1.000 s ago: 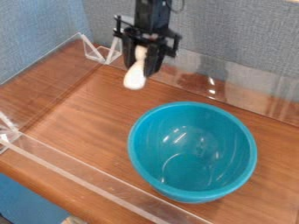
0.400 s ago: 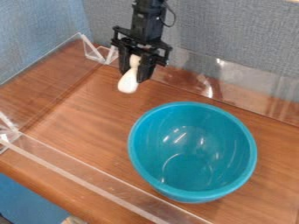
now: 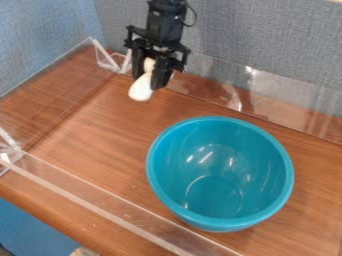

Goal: Remove the mushroom from inside the blue bowl and put it on the table

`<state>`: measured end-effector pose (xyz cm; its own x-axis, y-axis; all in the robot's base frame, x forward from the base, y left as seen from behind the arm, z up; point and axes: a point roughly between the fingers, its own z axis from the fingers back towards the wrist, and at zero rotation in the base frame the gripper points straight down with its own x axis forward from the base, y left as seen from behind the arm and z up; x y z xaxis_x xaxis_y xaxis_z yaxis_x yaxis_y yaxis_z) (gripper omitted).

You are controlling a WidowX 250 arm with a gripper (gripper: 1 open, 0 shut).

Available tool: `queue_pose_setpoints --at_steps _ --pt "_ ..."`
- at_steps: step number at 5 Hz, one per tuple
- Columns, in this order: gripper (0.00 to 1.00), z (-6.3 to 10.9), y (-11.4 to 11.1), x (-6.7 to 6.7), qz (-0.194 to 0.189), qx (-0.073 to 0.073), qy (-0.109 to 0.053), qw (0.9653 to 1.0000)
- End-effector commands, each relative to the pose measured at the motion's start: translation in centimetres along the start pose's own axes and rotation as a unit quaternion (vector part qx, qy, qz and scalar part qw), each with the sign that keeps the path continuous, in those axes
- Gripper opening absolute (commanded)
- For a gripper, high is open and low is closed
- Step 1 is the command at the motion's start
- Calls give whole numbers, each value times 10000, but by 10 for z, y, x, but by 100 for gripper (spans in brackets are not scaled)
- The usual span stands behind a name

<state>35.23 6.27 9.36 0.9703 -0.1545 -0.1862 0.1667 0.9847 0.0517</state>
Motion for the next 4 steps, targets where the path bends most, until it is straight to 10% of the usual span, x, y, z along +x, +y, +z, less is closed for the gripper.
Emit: queue_pose_setpoints --at_steps 1,4 --pt "0 24 12 0 -77 148 -288 9994" --pt "0 2 13 -4 497 72 -188 9986"
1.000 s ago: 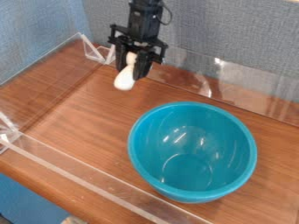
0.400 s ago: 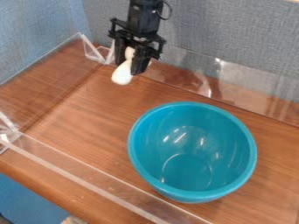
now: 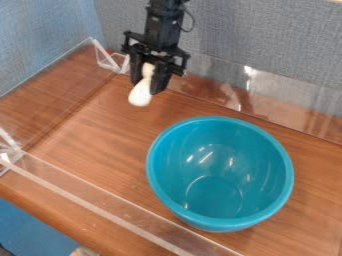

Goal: Remove the mushroom from inside the blue bowl and put it on the table

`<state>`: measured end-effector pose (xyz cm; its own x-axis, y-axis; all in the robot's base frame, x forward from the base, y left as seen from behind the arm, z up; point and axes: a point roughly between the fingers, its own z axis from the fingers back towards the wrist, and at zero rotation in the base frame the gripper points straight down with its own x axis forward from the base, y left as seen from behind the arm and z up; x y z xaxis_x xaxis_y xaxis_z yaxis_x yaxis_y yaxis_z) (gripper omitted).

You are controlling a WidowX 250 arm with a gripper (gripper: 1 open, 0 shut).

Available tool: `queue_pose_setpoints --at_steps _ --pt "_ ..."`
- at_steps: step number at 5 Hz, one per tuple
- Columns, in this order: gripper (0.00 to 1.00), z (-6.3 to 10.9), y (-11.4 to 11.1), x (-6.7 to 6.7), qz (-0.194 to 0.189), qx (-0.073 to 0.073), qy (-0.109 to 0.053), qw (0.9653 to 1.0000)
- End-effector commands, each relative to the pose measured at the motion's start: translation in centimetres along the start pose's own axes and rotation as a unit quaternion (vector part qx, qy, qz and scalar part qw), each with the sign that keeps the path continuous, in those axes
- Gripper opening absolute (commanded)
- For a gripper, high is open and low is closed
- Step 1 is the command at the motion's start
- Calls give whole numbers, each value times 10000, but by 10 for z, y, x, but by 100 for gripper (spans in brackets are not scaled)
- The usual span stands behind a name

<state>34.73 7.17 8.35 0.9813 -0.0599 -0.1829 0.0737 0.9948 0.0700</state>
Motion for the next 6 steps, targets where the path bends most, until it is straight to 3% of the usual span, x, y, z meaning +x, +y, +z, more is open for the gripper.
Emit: queue_pose_setpoints --at_steps 1,3,5,6 --pt "0 5 12 0 23 75 -182 9998" --pt "0 3 20 -3 -752 195 -227 9967" --pt "0 -16 16 1 -704 150 -171 9973" --pt "0 -12 8 2 -623 119 -136 9979"
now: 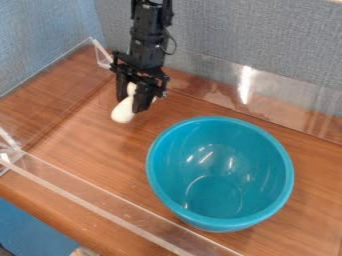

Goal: Remove the mushroom from inside the blue bowl and put it on the table

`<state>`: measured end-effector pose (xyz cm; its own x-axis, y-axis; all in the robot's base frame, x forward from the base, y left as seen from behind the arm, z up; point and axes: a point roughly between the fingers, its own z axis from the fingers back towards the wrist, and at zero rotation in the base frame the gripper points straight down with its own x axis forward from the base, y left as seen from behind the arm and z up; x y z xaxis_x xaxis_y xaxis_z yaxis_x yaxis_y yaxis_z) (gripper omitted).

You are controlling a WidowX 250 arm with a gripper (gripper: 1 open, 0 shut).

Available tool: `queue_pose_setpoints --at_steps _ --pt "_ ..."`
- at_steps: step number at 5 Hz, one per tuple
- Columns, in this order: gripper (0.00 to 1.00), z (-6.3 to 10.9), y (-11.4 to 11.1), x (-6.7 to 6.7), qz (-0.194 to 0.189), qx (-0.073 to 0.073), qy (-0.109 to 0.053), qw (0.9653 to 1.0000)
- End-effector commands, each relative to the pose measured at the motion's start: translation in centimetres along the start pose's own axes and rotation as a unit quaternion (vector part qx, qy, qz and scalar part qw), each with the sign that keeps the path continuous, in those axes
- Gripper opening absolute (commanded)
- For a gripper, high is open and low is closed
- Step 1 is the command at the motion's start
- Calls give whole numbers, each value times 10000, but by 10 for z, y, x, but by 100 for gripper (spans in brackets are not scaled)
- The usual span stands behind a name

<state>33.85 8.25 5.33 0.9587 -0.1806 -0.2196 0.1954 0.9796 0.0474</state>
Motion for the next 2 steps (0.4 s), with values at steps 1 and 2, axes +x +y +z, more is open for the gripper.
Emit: queue_pose_setpoints --at_steps 1,2 --pt "0 25 -6 7 93 89 -260 9996" --pt "0 19 -2 11 129 66 -243 9996"
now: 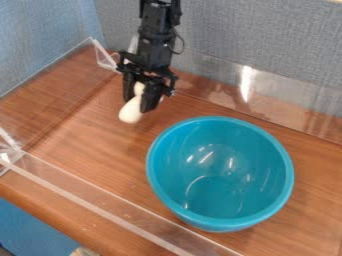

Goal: Remove the mushroom from inside the blue bowl and put it on the table

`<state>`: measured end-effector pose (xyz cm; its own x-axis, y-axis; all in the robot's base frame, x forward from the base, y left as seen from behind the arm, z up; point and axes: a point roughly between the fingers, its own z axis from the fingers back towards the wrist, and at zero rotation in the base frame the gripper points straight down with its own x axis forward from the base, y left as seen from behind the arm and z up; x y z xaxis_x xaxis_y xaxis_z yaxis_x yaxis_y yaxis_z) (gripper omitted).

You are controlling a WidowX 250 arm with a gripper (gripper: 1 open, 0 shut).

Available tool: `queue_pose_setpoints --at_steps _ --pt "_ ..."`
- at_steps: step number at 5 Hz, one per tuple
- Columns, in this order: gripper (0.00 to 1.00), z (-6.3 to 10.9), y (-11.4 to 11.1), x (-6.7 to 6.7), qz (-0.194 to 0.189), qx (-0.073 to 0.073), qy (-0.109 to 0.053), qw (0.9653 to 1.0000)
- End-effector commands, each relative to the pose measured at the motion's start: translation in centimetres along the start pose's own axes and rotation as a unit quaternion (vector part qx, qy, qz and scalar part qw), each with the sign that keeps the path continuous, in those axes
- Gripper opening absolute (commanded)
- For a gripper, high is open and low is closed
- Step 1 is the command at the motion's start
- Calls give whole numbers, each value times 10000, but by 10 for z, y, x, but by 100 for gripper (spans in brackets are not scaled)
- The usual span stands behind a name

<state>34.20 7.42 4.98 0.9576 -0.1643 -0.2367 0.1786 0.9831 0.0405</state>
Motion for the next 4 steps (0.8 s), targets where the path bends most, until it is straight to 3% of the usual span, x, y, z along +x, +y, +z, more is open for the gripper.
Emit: queue_pose_setpoints --at_steps 1,2,3,4 --pt "0 16 8 9 97 89 -324 9994" --pt "0 9 14 11 -77 107 -335 9994" --pt "100 5 20 11 -232 121 -394 9989" --pt "0 0 25 11 -439 151 -427 9980"
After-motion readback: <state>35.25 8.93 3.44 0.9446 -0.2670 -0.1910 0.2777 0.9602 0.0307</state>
